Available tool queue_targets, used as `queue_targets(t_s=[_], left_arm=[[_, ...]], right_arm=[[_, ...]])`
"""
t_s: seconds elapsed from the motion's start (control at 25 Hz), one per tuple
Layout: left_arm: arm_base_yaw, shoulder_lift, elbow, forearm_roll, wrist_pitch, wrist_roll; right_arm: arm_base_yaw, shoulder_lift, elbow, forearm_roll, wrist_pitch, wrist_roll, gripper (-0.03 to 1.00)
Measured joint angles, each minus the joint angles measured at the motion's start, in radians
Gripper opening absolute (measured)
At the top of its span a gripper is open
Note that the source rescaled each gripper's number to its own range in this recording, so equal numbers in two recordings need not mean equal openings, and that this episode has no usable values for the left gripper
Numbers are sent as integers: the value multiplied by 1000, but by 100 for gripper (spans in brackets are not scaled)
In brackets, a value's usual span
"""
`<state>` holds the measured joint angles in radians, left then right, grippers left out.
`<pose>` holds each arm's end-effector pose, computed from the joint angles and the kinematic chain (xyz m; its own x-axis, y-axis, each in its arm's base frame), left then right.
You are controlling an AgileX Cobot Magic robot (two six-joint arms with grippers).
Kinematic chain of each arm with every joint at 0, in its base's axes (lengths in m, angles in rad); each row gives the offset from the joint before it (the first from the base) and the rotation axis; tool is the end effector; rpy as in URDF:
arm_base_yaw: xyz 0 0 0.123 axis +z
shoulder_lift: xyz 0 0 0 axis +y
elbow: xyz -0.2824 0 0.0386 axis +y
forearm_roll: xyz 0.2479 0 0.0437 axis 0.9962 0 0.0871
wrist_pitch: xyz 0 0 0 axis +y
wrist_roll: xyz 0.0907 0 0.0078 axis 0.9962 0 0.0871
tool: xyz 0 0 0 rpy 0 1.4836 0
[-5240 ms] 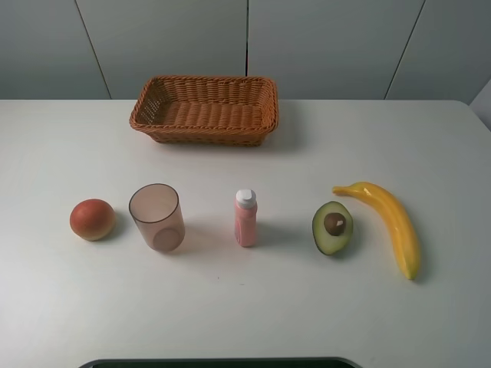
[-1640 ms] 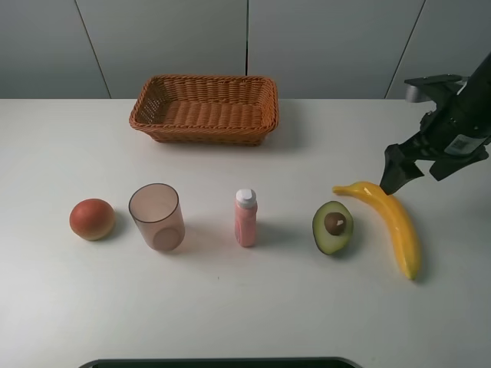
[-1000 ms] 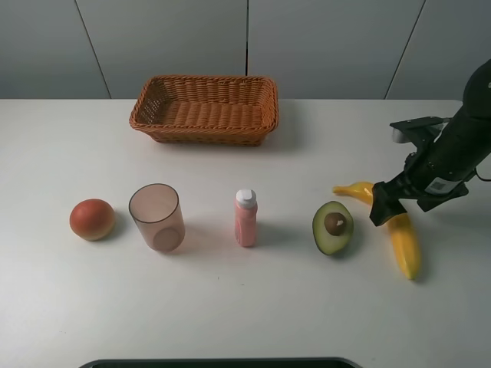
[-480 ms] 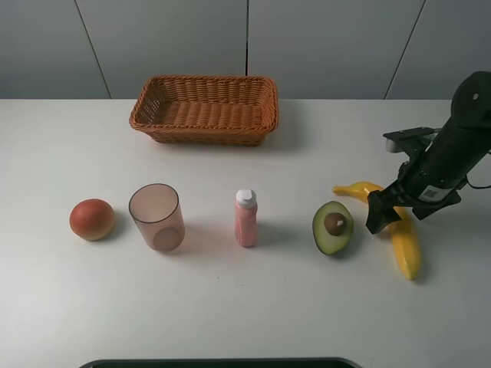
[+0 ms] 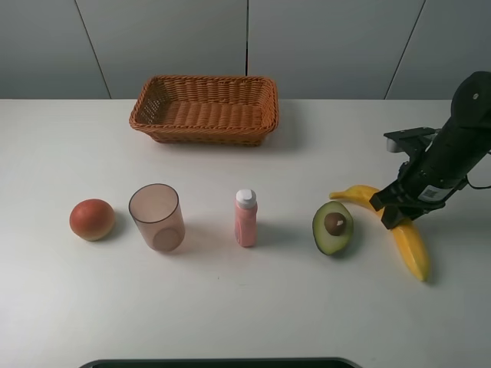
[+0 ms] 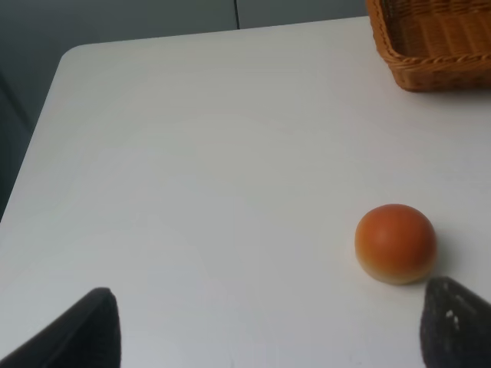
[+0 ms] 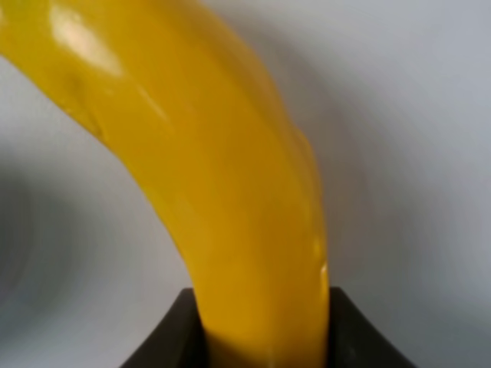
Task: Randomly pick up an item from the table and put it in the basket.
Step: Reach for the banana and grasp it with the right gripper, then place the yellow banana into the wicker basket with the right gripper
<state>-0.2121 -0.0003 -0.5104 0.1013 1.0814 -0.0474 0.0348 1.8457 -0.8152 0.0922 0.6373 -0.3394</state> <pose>-0.0053 0.0095 0.2787 -0.4526 0.0978 -0.8863 0.1325 0.9903 0.0416 0.2776 0.0147 0.1033 -0.9554 -0.2952 -0.0069 -0.2951 0.9539 0.0549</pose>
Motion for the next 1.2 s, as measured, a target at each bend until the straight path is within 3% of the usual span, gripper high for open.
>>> queue_targets(t_s=[0.32,0.4,0.64,0.8,1.0,1.2], left_arm=[[0,0,0,0,0,0],[0,0,0,0,0,0],[0,0,0,0,0,0],[0,0,0,0,0,0],[0,0,0,0,0,0],[0,0,0,0,0,0]], right_arm=[[0,0,-2,0,2,6,1],[0,-2,-36,0,47,6,1],[0,-92,-311,-22,276,-1,1],[42,-121,-561,-69,350,-55,1],[180,-99,-839,-185,331,-193,1],[330,9,-1002,-285,195,-290,1]])
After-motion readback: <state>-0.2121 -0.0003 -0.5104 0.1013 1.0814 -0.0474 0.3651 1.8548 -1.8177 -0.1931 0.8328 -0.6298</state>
